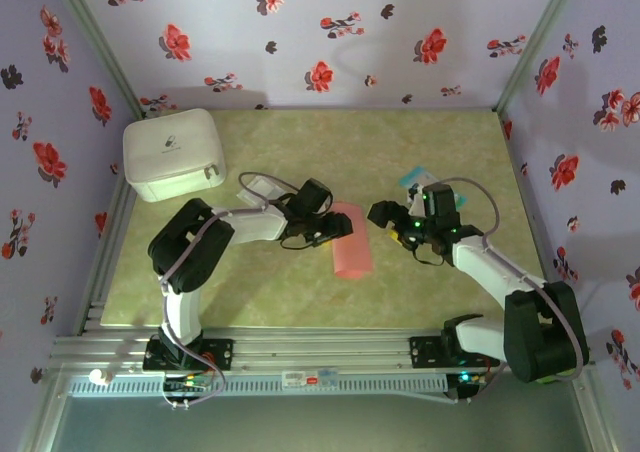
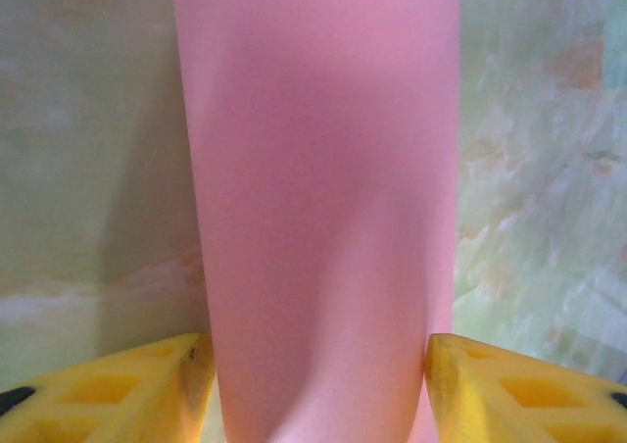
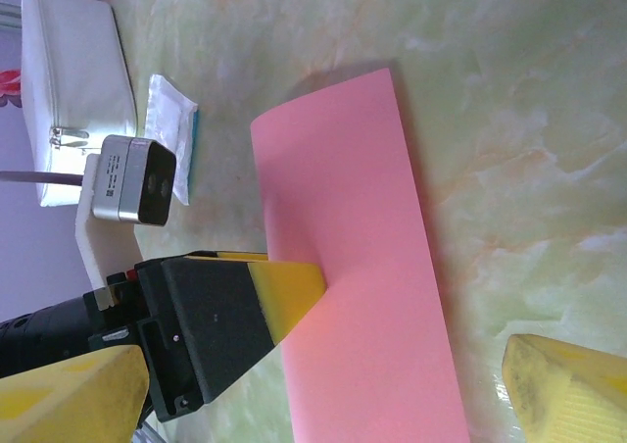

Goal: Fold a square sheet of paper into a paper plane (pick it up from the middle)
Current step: First fold the square sheet of paper in half at the center of the table.

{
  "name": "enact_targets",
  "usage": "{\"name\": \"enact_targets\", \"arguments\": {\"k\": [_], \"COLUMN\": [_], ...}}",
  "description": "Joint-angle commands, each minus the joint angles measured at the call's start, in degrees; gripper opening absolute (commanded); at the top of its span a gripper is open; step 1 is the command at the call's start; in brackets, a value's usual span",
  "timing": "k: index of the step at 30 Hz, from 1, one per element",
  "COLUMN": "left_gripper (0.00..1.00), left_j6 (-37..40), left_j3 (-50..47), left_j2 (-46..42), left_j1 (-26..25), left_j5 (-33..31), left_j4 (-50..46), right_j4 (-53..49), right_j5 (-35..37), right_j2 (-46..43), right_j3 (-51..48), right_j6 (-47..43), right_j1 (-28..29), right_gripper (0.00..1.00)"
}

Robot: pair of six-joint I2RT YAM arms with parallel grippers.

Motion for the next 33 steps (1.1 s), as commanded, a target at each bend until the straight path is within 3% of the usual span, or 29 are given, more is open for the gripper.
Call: {"name": "enact_targets", "arguments": {"k": [1, 22, 33], "left_gripper": [0.61, 0.58, 0.6], "left_j6": [3.21, 11.25, 14.84], "left_j3": [1.2, 7.39, 10.04], "left_j2": [-1.65, 1.19, 4.1], "left_j1": [0.2, -0.52, -1.08], "left_j5": [-4.37, -8.49, -8.49], "left_j4": [-5.92, -19.18, -20.55], "right_j4": [1.18, 1.84, 1.53], "right_j5": [0.96, 1.8, 2.22], "right_j2": [0.06, 1.7, 1.96], "right_j3": [1.24, 0.83, 0.75], "right_j6": [0.64, 0.44, 0.2], "right_j1": [0.58, 1.34, 1.43], "right_gripper": [0.94, 0.95, 0.95]}}
